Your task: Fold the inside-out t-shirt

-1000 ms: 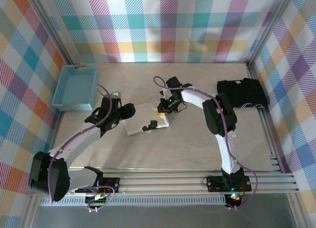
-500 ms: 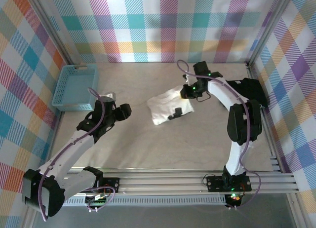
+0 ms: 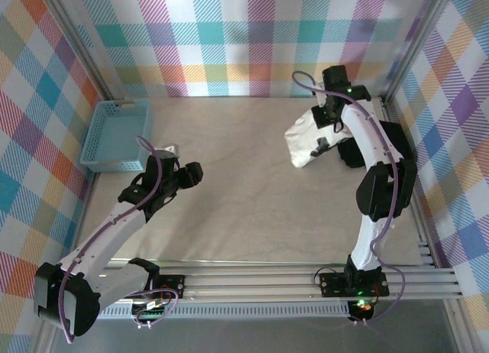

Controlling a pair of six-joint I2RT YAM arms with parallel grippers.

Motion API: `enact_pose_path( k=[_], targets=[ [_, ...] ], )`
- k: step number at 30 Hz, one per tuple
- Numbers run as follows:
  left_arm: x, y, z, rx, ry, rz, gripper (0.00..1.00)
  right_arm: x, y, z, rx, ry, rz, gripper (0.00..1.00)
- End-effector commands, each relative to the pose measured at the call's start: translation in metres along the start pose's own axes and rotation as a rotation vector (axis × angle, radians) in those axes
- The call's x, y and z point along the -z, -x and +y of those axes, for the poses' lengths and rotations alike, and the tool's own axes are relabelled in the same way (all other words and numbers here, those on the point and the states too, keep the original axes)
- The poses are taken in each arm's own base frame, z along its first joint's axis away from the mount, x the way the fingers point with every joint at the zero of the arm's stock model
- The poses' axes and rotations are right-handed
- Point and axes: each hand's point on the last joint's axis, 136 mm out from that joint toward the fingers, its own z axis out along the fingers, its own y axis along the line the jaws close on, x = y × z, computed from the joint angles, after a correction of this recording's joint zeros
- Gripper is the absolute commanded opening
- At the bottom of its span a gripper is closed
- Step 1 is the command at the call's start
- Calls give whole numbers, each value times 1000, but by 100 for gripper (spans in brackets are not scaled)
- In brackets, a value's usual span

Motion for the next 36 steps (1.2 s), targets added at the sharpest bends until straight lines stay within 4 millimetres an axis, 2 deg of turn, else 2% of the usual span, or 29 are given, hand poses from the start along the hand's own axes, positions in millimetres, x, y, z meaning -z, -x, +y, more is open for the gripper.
enact_pose_path(
  k=[1,5,9,22,25,29,31,34,36],
  targets=[
    [3,2,6,-20,25,-2,70,5,0,-28,85,-103,41,0],
    [1,3,5,-21,26,4,70,13,10,-52,110,-161,24,0],
    [-3,1,5,-21,26,14,70,14,11,-75,123,-182,27,0],
    [-23,-4,2,-31,32,71,70,0,-5,-143,119,-268,55,0],
    [-28,-5,1,-33,29,81,70,-17,-24,-168,93,-303,94,0],
    [-34,-8,0,-39,32,103,70,-58,-58,-198,62,-377,197,0],
    [-37,-9,1,-42,37,112,70,-80,-74,-206,52,-404,255,0],
    [-38,-11,3,-44,46,119,70,-100,-90,-218,18,-464,316,24],
    [-38,-11,3,-47,47,118,70,-102,-93,-224,-30,-495,326,41]
  ],
)
